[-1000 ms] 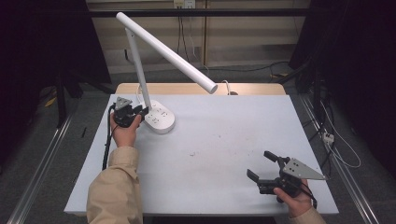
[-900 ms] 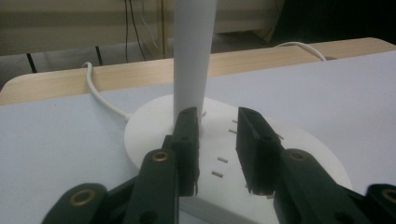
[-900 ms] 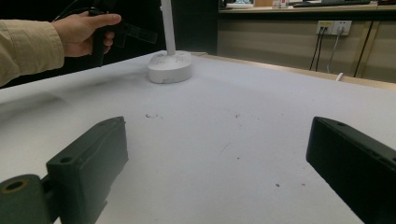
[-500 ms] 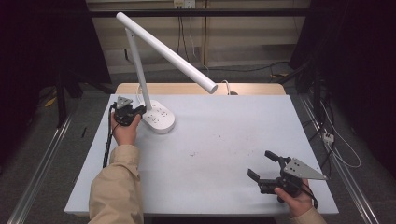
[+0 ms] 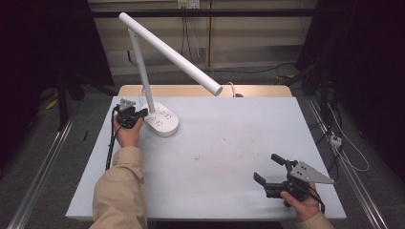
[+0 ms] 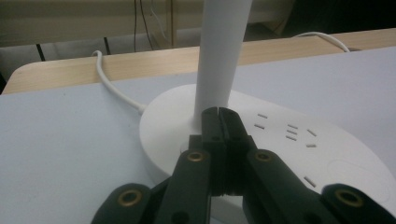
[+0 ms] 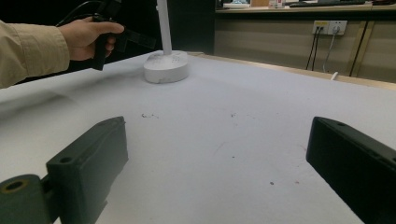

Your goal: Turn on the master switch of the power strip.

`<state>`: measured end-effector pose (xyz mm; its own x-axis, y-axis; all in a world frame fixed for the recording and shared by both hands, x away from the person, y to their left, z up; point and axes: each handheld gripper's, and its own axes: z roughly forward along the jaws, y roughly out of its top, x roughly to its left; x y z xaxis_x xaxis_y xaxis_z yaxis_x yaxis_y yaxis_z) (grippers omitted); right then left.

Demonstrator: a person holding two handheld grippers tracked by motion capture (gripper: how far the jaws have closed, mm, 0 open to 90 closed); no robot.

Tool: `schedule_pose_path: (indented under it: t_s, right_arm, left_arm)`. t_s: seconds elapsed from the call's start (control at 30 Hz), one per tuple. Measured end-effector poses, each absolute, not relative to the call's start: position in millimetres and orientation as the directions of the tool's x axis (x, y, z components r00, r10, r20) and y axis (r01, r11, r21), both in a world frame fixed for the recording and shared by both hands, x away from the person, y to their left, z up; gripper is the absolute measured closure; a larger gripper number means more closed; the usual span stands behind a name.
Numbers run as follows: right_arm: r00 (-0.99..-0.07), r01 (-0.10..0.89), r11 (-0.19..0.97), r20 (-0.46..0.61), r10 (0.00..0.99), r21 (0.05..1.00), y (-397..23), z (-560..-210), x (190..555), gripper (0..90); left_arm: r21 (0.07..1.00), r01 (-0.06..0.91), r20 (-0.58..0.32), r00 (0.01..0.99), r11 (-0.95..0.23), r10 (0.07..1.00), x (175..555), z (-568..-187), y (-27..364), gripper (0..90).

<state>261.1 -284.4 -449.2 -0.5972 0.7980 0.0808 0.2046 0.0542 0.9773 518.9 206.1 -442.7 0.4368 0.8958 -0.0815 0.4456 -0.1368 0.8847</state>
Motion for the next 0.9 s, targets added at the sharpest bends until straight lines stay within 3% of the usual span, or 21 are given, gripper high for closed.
schedule_pose_path:
  t_s: [0.9]
  right_arm:
    - [-0.597,0.202,0.059,0.075,0.799,0.978,-283.5,-449.1,259.9,4.9]
  left_arm:
    - [0.874,0.464,-0.077,0.424,-0.144,0.903,527.0,-450.3,209.4,90.0]
